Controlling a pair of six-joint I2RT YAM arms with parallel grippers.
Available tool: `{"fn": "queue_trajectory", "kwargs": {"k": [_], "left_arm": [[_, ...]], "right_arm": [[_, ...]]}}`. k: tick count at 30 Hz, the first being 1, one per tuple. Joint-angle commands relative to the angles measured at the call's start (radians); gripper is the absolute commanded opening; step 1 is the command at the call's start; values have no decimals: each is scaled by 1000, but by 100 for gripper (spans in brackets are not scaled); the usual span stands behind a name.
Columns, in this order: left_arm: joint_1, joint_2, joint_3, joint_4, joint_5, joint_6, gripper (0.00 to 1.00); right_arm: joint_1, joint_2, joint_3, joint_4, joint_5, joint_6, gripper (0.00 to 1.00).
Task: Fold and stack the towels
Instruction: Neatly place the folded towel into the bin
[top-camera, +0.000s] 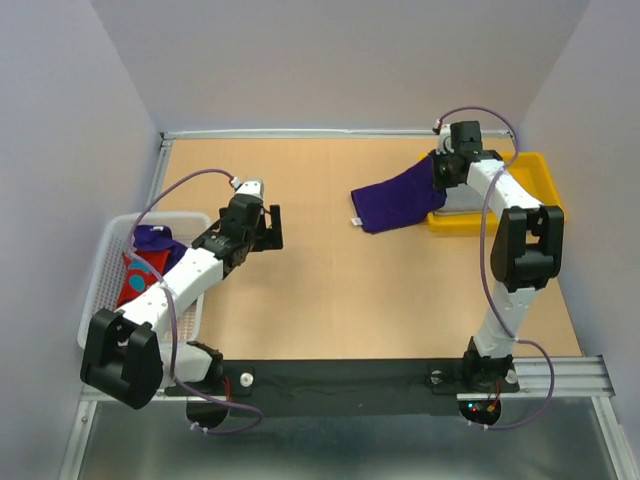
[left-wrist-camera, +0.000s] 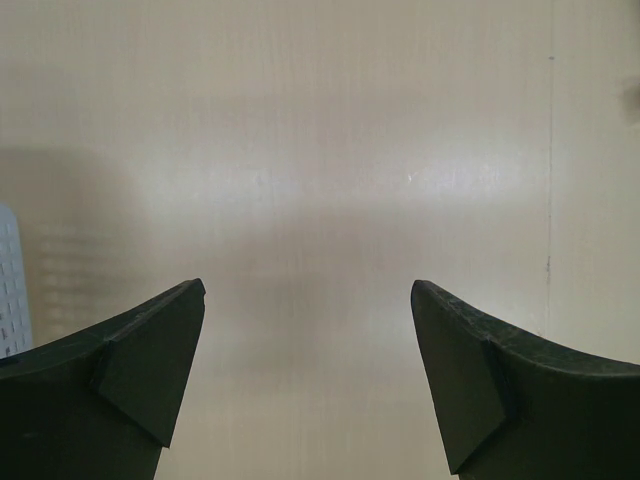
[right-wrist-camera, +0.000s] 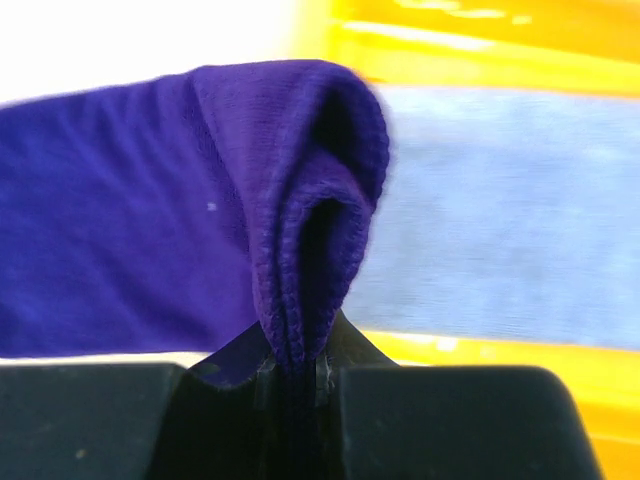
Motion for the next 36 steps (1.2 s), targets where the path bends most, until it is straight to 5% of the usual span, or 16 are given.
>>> {"fn": "queue_trajectory", "kwargs": {"k": [1, 10, 36], "left_arm": [[21, -10, 5, 65, -28, 28, 96], [52, 25, -2, 65, -70, 28, 95], [52, 78, 5, 78, -44, 37, 95]], "right_arm": [[-43, 12, 85, -45, 122, -167, 0], [-89, 86, 168, -44, 346, -340, 0], [-166, 127, 189, 91, 564, -453, 1]]}}
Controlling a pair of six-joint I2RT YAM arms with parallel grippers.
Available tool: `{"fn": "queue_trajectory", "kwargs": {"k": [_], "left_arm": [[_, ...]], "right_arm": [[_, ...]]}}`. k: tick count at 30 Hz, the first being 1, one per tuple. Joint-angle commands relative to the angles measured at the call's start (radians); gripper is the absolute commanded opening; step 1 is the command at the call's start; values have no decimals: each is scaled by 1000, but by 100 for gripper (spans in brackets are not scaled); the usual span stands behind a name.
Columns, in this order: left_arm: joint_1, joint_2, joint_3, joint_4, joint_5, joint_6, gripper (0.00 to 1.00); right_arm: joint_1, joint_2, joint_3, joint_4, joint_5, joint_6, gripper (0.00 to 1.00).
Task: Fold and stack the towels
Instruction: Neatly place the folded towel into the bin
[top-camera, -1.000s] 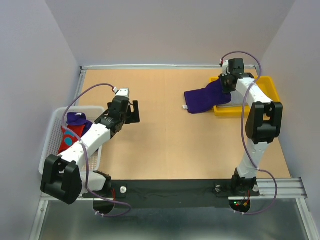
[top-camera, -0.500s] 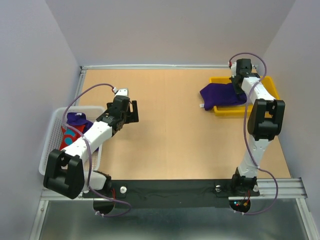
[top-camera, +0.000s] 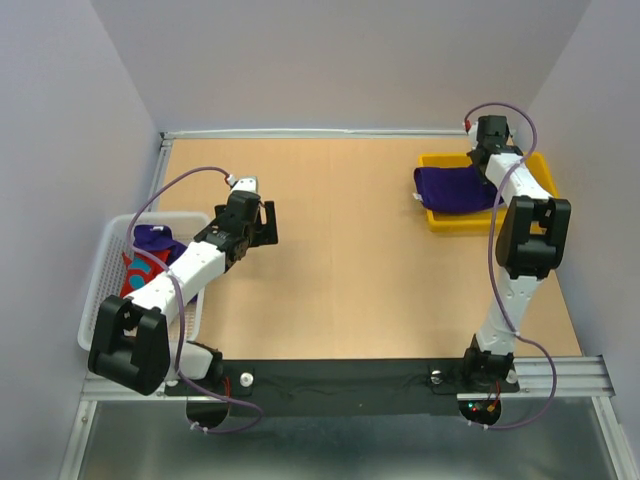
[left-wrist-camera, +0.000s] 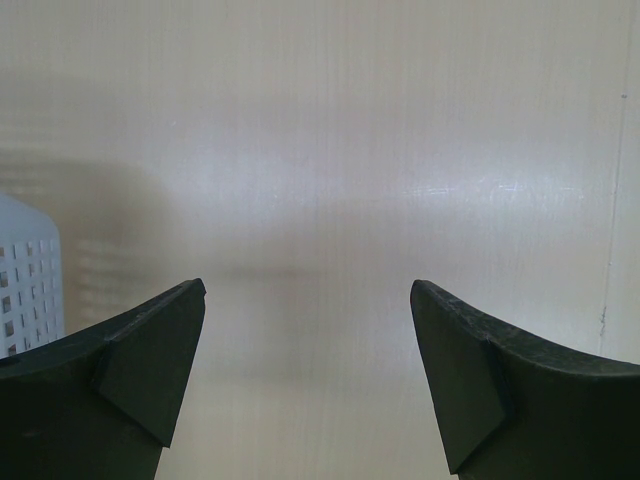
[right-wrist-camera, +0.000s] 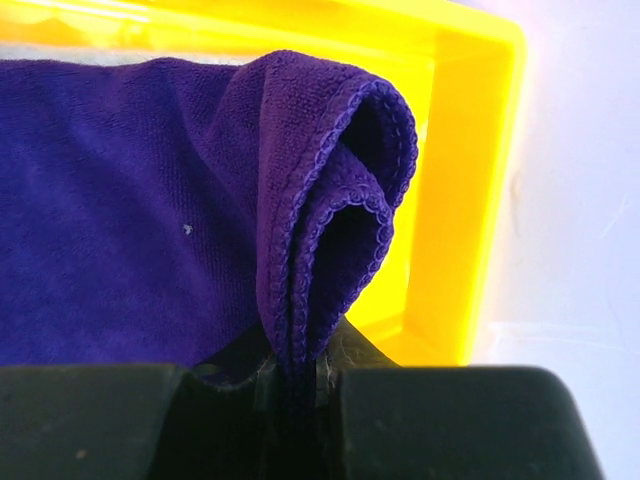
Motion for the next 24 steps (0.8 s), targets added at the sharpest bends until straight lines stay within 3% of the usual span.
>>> {"fn": "queue_trajectory", "kwargs": {"k": [1, 24], "left_arm": [[1, 1, 4, 21, 2, 14, 95], [3, 13, 7, 23, 13, 15, 95]], "right_arm": [[-16, 5, 54, 69, 50, -24, 1], [-21, 5, 68, 110, 90, -11, 1]]}}
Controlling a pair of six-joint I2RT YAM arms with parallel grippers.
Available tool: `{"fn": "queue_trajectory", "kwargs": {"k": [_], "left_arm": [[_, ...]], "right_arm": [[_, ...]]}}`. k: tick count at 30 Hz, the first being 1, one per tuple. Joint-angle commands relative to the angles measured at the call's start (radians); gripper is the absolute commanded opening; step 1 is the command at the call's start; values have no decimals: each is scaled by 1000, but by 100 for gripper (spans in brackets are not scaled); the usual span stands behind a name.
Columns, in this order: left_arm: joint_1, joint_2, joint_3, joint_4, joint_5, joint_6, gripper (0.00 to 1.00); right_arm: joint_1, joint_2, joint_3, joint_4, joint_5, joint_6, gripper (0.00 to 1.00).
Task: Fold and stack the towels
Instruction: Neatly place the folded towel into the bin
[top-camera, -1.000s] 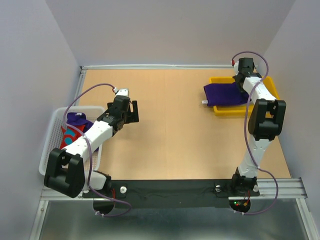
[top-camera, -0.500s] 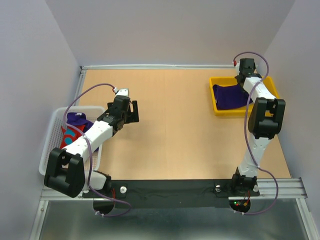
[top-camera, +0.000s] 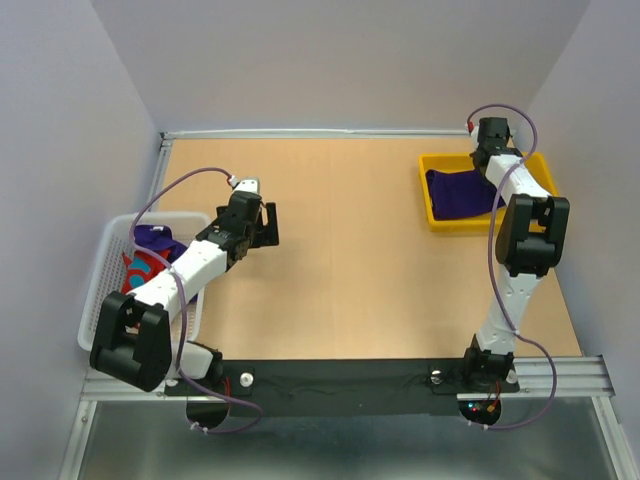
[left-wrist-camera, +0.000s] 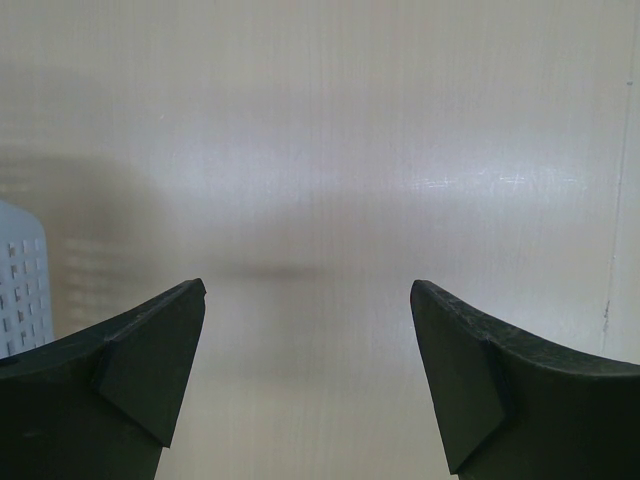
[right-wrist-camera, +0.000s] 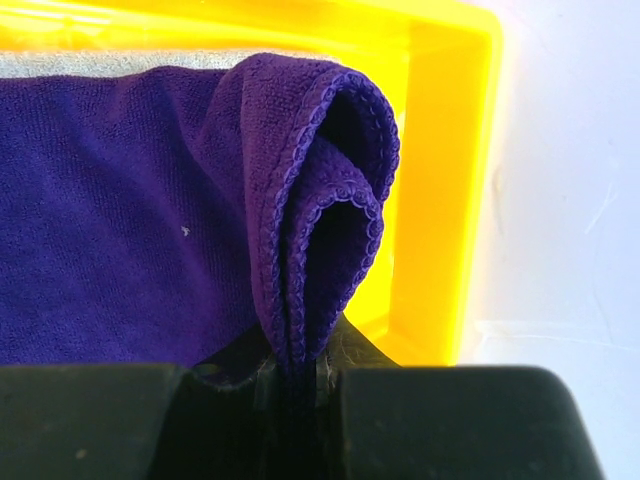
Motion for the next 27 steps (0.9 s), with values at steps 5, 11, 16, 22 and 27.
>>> {"fn": "queue_trajectory", "kwargs": {"k": [5, 11, 16, 22, 27], "left_arm": [[3, -5, 8, 21, 1, 14, 95], [1, -6, 8, 21, -3, 15, 95], [1, -6, 8, 21, 1, 15, 95], [3, -5, 8, 21, -3, 17, 95], [1, -2, 10, 20, -1, 17, 95]], "right_arm": [[-7, -25, 73, 63, 36, 3, 1], [-7, -22, 63, 68, 56, 1, 1], [-7, 5, 68, 74, 60, 1, 6], [-10, 68, 72, 88, 70, 32, 13], [-21, 116, 82, 109, 116, 73, 27]]}}
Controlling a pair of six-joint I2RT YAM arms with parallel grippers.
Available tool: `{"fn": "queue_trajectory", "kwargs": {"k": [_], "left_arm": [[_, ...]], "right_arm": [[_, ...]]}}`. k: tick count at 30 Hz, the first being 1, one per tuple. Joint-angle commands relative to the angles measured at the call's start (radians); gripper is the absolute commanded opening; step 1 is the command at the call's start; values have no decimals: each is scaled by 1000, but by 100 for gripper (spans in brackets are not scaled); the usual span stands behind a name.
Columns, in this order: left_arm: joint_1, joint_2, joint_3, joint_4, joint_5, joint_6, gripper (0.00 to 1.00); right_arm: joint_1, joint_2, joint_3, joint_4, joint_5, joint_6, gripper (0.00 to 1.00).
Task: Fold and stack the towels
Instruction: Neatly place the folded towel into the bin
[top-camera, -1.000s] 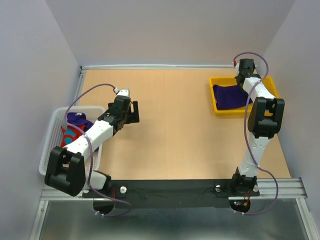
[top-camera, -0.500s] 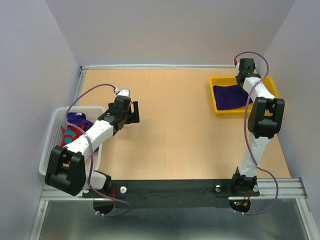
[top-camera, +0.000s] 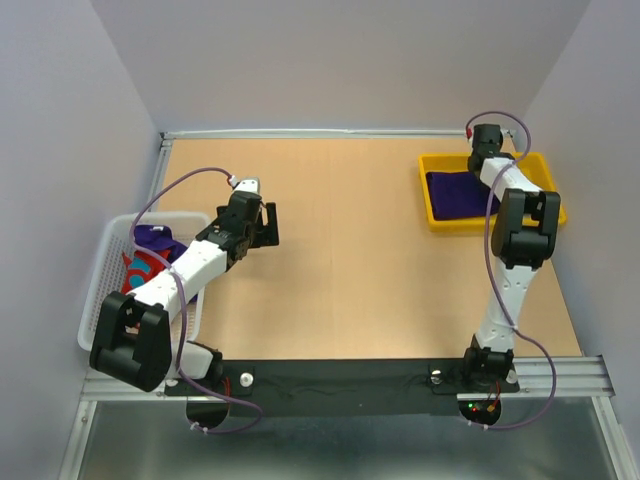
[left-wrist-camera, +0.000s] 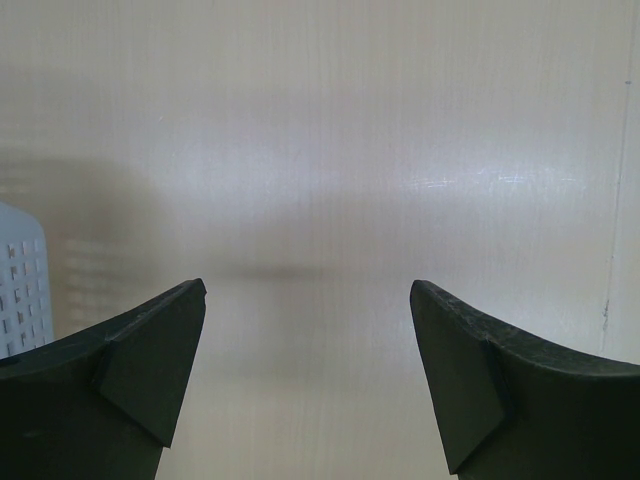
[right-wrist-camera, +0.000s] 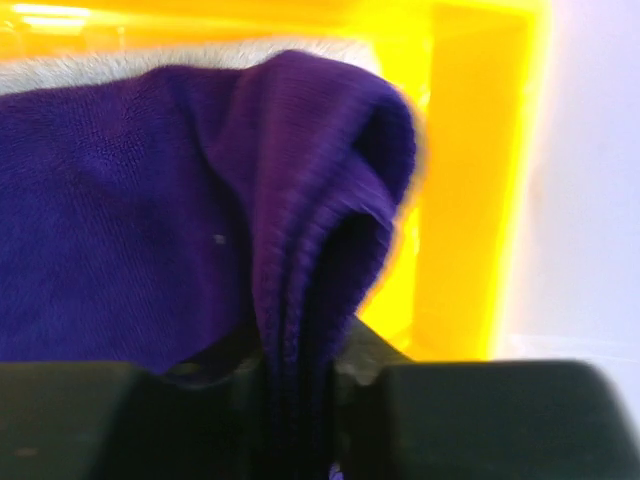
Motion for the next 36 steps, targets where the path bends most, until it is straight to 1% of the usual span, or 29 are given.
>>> {"fn": "queue_trajectory", "kwargs": {"k": [1, 2, 3, 5, 7, 8, 11, 13, 14, 16, 18, 19, 20, 21, 22, 23, 24, 25, 28, 29, 32, 33, 35, 36], "left_arm": [[1, -2, 8, 20, -3, 12, 95], [1, 1, 10, 20, -2, 13, 95], [3, 1, 8, 19, -2, 12, 95], [3, -2, 8, 19, -2, 12, 95], [3, -4, 8, 19, -3, 15, 95], [3, -5, 8, 20, -4, 15, 95], [3, -11, 10, 20, -4, 13, 95], [3, -13, 8, 19, -4, 15, 95], [4, -16, 10, 20, -4, 13, 95], [4, -20, 8, 20, -4, 13, 95], [4, -25, 8, 19, -6, 15, 95], [3, -25, 8, 20, -6, 16, 95], [3, -27, 8, 20, -6, 16, 95], [3, -31, 8, 20, -6, 15, 95], [3, -31, 11, 19, -6, 15, 95], [6, -33, 11, 17, -6, 15, 95], [6, -36, 11, 19, -6, 13, 95], [9, -36, 13, 17, -6, 13, 95], [12, -47, 11, 19, -9, 12, 95], [13, -50, 10, 19, -10, 12, 95], [15, -56, 8, 17, -16, 12, 95], [17, -56, 10, 17, -18, 13, 95], [18, -59, 10, 16, -21, 12, 95], [18, -59, 10, 17, -24, 12, 95]], "right_arm": [[-22, 26, 58, 63, 67, 53, 31], [-28, 35, 61, 68, 92, 65, 44], [-33, 37, 63, 74, 105, 73, 51], [-48, 43, 78, 78, 159, 100, 59], [-62, 40, 96, 81, 229, 157, 64], [-80, 31, 101, 83, 248, 182, 64], [-108, 2, 104, 84, 296, 263, 67], [-111, -30, 103, 83, 308, 286, 70], [-113, -44, 98, 83, 297, 306, 73], [-113, -87, 92, 84, 276, 328, 74], [-113, -150, 60, 83, 183, 369, 76], [-113, -171, 44, 83, 132, 386, 76], [-113, -194, 23, 83, -13, 397, 76], [-111, -219, -11, 83, -82, 436, 75], [-111, -237, -32, 83, -156, 455, 75], [-110, -272, -49, 83, -309, 461, 74], [-110, -282, -61, 84, -359, 504, 70], [-108, -294, -84, 84, -478, 551, 63], [-104, -288, -109, 97, -649, 625, 47], [-94, -273, -121, 106, -754, 668, 40], [-70, -248, -156, 161, -845, 726, 35], [-53, -230, -166, 193, -855, 761, 27], [-42, -210, -189, 224, -899, 807, 18], [-33, -195, -200, 259, -910, 823, 17]]}}
